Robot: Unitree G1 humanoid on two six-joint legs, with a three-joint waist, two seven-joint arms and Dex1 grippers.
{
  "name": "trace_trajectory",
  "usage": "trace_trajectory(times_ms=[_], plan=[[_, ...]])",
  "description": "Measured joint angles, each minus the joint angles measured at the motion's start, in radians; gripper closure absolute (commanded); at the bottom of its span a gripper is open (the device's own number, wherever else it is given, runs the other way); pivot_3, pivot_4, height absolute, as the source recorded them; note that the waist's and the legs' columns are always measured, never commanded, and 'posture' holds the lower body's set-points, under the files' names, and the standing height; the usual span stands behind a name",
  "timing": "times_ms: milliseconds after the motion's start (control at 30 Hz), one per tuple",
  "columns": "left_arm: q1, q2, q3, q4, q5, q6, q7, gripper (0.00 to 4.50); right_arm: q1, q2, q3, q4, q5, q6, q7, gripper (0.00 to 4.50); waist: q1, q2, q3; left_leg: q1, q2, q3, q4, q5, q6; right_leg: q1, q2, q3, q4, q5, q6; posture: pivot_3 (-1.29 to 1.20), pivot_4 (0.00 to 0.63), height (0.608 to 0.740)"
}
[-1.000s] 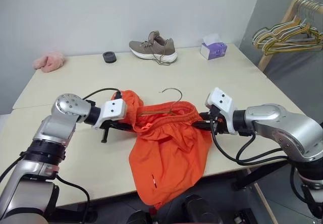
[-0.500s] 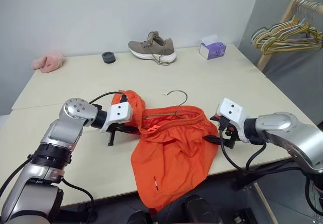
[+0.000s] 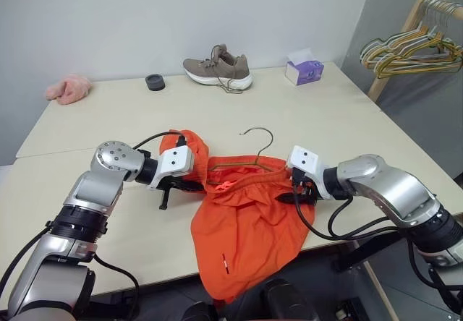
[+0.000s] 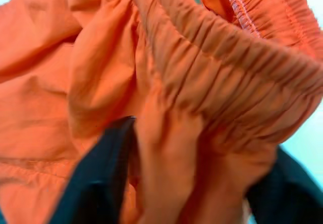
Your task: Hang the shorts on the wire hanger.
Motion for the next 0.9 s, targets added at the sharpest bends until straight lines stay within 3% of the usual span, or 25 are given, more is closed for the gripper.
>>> trace_trajectory(times_ms=[167,300,633,900], plan=[[0.001,0.0,0.004,-0.006,-0.007,0.001,-0.001,4.5,-0.004,0.0,0.002,0.004,-0.019,-0.023,0.055,4.45,-0.001,0.0,0.0,0.0,0.0,0.0,0.0,0.0,0.0,0.0,0.0,0.0,0.0,0.0,0.0,-0.3,0.051,0.74],[0.0,-0.012,0.023,-0.003,-0.018,0.021,0.018,4.5,-0.004,-0.012,-0.006,-0.017,-0.02,-0.026,0.08,4.48,0.0,0.0,0.0,0.0,0.0,0.0,0.0,0.0,0.0,0.0,0.0,-0.001,0.0,0.0,0.0,-0.31,0.051,0.74],[-0.059,-0.082,0.137,0.165,-0.073,0.044,0.179,1.58,0.085,-0.104,-0.125,-0.107,-0.004,0.022,0.093,4.5,0.0,0.0,0.0,0.0,0.0,-0.001,0.001,0.0,0.0,0.0,-0.001,-0.001,0.001,0.0,0.0,-0.32,0.054,0.74],[-0.103,-0.084,0.239,0.267,-0.115,0.044,0.261,1.58,0.218,-0.111,-0.295,-0.125,0.048,0.12,0.026,4.5,-0.004,0.0,0.0,0.0,-0.001,-0.001,0.001,0.0,0.0,0.001,-0.001,-0.002,0.001,0.0,0.0,-0.34,0.055,0.74]])
